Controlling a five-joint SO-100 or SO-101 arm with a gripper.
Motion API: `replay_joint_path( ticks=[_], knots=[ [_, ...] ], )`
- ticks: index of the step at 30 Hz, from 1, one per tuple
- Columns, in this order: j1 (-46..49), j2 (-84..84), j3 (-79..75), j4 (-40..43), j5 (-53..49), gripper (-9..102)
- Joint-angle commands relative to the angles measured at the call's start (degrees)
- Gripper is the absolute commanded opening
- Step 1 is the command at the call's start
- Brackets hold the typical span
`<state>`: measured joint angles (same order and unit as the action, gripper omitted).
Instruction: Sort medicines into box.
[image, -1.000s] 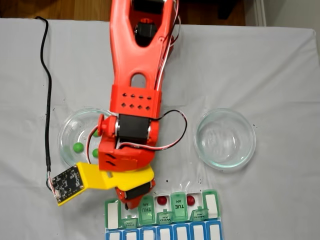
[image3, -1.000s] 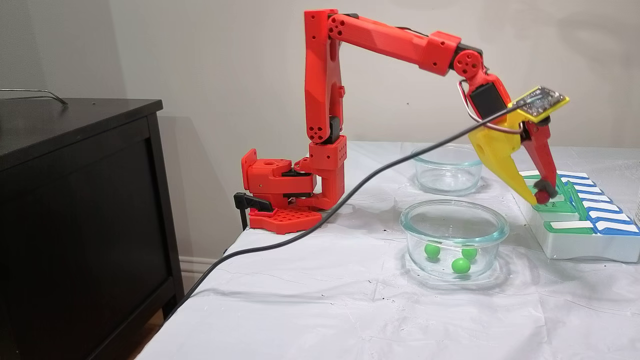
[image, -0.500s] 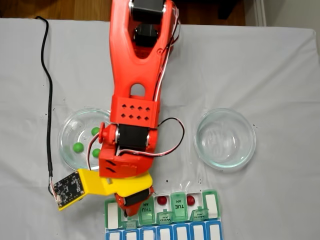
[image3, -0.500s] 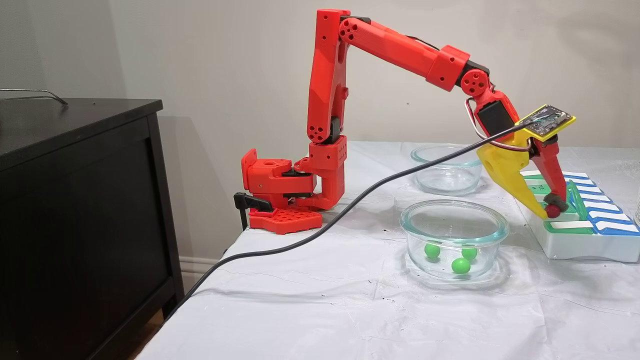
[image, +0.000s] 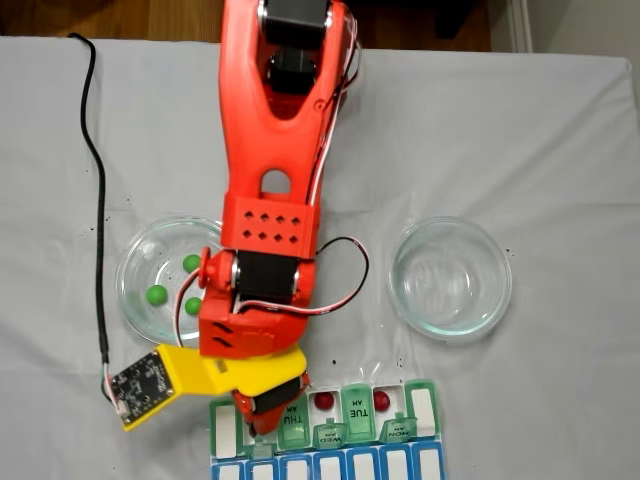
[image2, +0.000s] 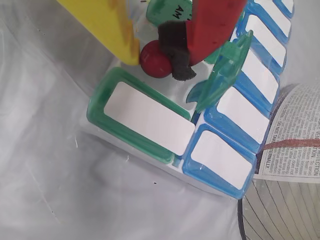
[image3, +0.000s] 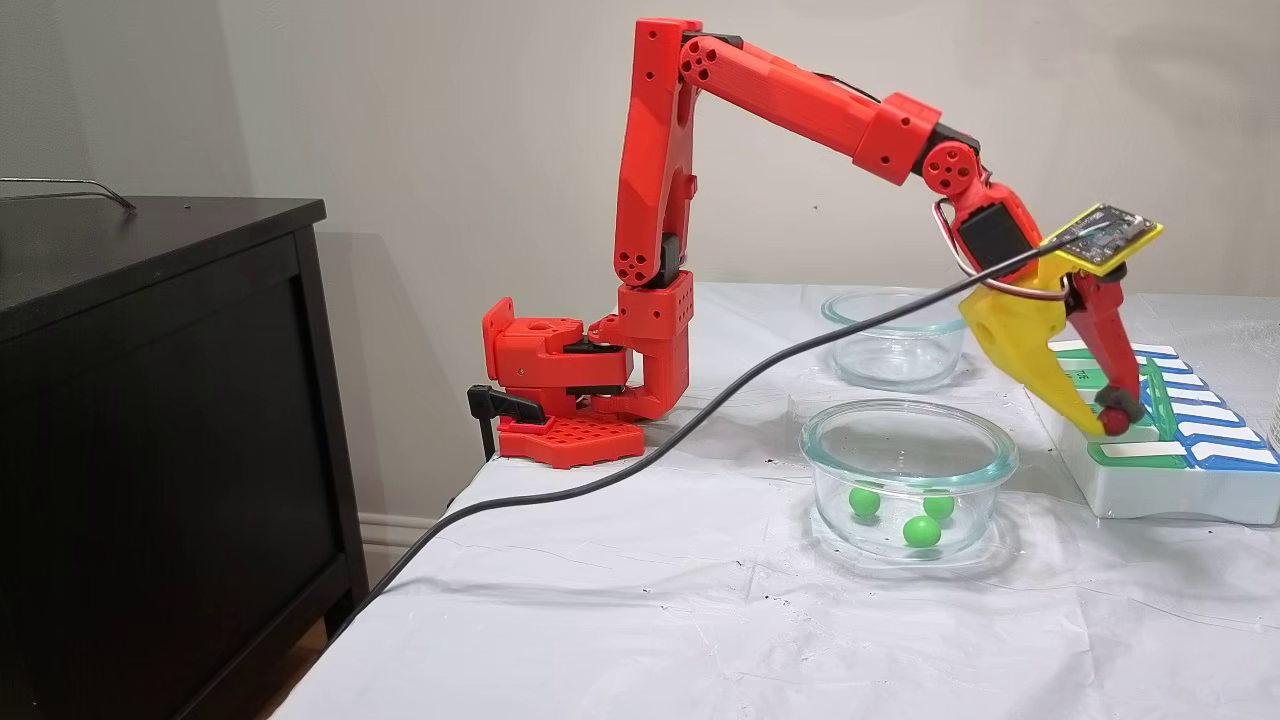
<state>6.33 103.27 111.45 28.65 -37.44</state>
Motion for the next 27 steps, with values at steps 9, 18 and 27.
replay_joint_path(
  ticks=[9,18,27],
  knots=[
    [-0.6,1.8,-6.5,1.0,0.4,22],
    [0.2,6.9,-5.3,5.7,-0.6,19],
    [2.7,11.1,-10.5,17.1,-4.3,0]
  ],
)
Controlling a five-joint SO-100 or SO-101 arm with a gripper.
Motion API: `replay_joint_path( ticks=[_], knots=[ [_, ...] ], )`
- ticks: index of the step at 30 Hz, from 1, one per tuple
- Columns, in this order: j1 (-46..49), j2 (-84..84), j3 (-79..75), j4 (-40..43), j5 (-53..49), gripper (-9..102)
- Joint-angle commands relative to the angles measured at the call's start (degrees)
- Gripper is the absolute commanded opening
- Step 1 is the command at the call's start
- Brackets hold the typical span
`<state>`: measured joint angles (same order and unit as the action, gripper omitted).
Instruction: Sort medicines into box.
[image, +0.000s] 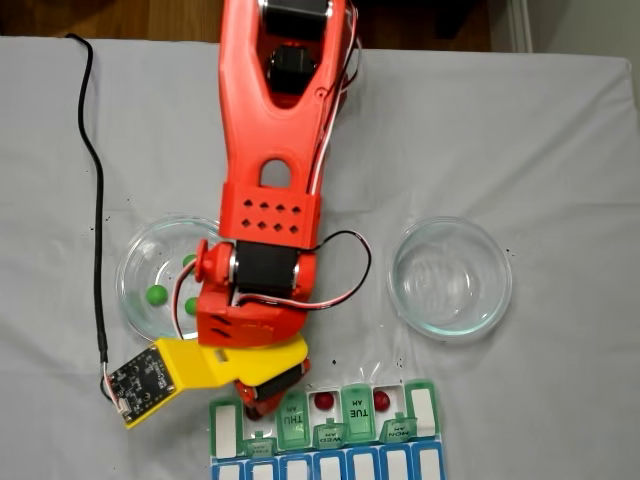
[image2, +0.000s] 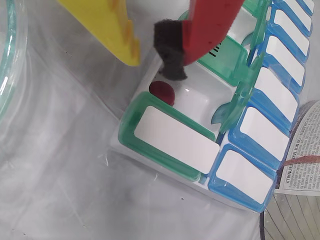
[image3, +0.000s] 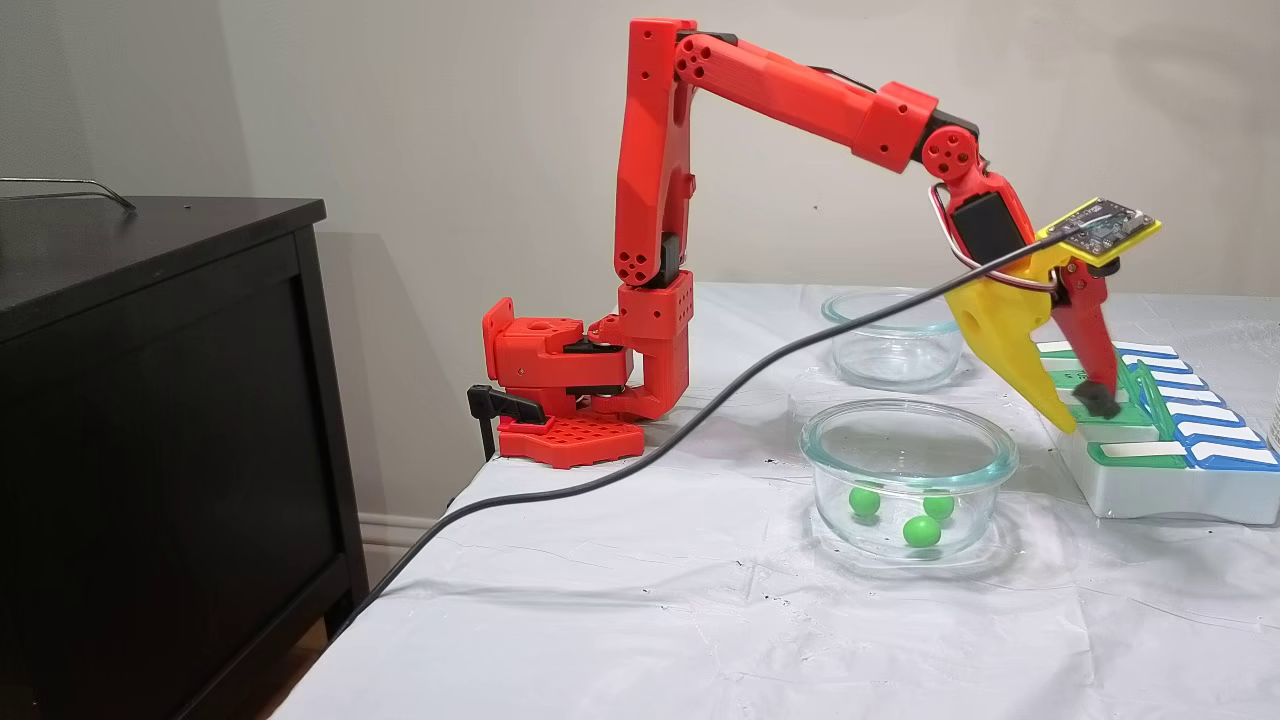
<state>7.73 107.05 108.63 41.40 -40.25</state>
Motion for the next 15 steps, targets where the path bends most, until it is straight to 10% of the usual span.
replay_joint_path(
  ticks=[1,15],
  knots=[
    [1.7,7.6,-8.7,6.9,-2.5,0],
    [6.4,14.8,-11.8,27.4,-26.5,0]
  ],
)
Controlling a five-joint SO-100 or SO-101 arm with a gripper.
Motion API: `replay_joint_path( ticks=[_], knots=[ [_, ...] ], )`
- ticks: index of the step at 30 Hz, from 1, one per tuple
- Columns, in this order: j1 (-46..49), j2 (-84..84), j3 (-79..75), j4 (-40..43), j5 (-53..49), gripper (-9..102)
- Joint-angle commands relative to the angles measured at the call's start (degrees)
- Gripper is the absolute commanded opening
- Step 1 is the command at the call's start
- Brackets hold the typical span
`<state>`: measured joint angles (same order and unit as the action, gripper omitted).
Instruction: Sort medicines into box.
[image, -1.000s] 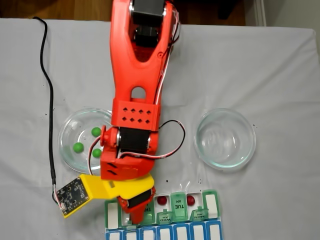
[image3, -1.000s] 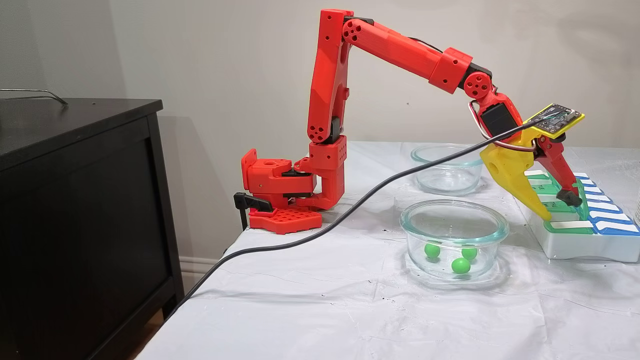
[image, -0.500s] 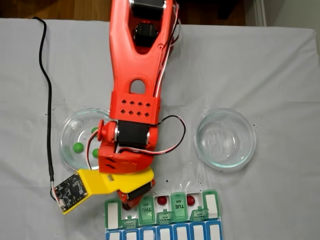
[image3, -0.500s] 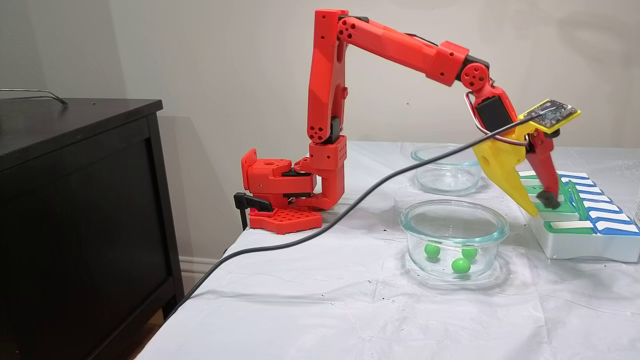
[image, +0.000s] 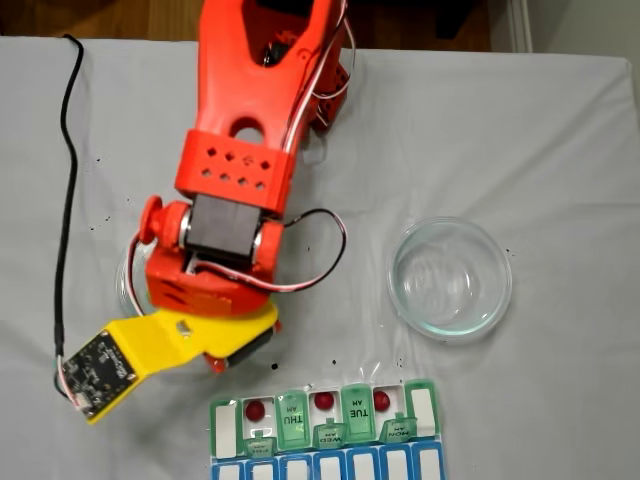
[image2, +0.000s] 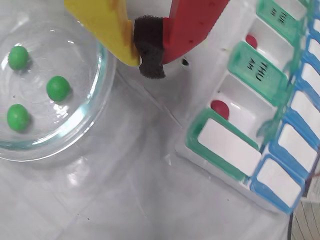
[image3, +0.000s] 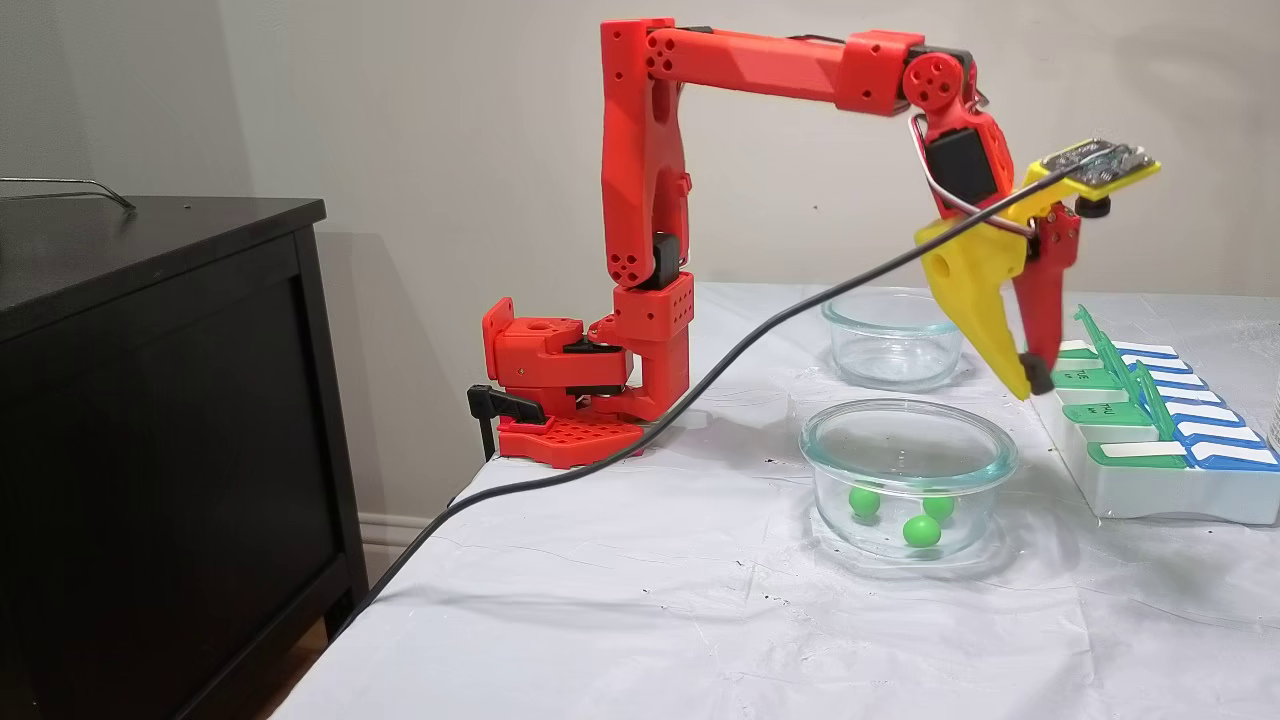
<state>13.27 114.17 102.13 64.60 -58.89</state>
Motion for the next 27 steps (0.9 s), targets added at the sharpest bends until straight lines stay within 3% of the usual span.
replay_joint_path(
  ticks=[1,7,12,22,27],
  knots=[
    [1.6,8.2,-5.4,5.5,-10.0,0],
    [6.2,7.9,-8.3,17.0,-26.4,0],
    [10.0,9.7,-7.0,22.9,-34.1,0],
    [14.9,8.1,0.7,21.8,-37.4,1],
    [17.4,10.2,5.1,17.5,-33.7,12]
  ],
)
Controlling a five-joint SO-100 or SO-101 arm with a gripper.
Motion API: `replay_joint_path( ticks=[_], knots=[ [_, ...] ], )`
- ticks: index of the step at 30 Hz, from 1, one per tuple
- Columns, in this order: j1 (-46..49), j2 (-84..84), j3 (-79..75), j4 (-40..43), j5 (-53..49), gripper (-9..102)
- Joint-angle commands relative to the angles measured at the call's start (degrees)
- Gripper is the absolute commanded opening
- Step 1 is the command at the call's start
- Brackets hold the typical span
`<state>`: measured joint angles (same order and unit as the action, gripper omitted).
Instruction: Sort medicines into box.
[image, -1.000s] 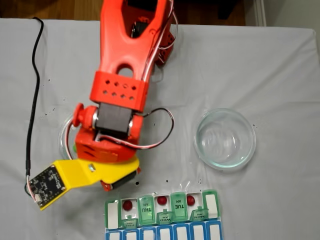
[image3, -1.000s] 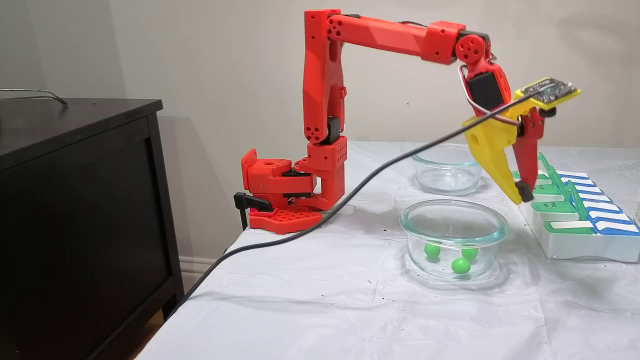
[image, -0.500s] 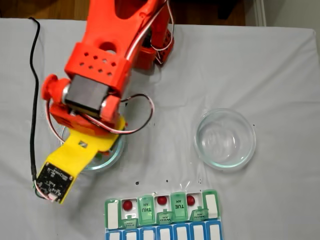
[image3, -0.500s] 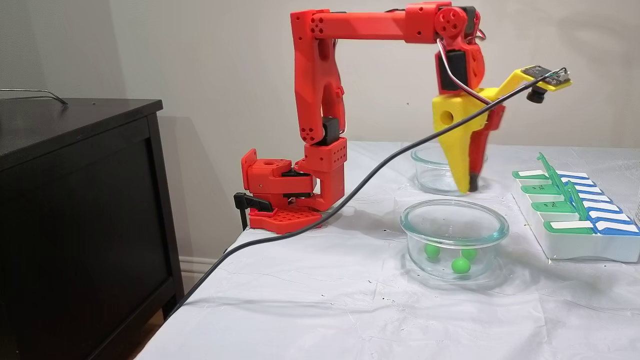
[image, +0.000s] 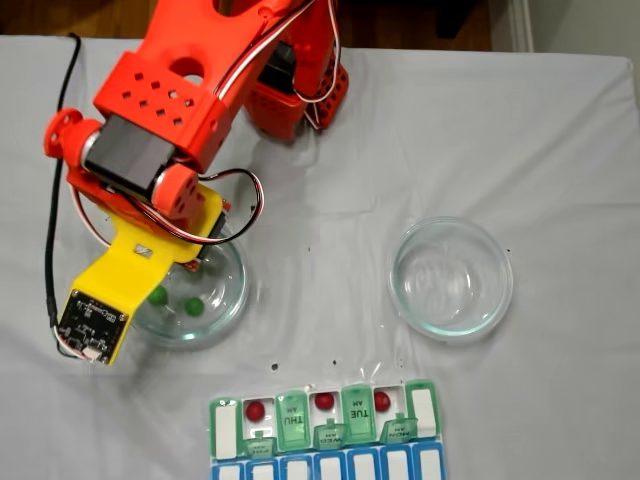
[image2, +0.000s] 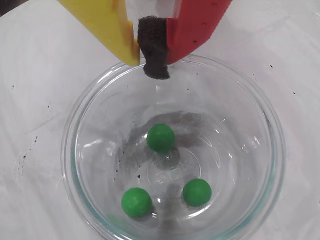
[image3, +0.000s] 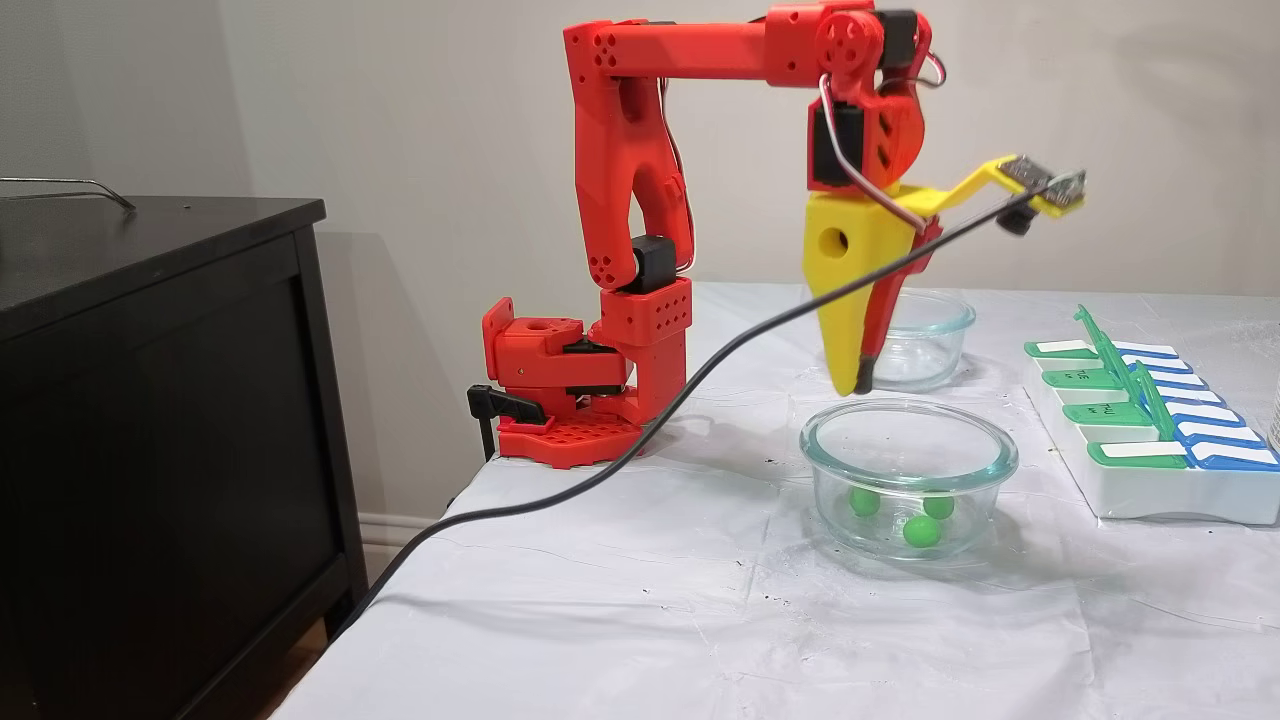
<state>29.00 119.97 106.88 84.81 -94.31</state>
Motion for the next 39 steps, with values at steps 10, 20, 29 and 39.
replay_joint_path(
  ticks=[10,20,29,39],
  knots=[
    [-0.2,10.9,7.6,-12.0,7.5,13],
    [-2.5,5.6,6.8,-15.6,10.2,14],
    [-2.1,2.4,6.7,-16.1,8.8,16],
    [-1.1,-0.5,8.1,-17.2,7.5,19]
  ],
)
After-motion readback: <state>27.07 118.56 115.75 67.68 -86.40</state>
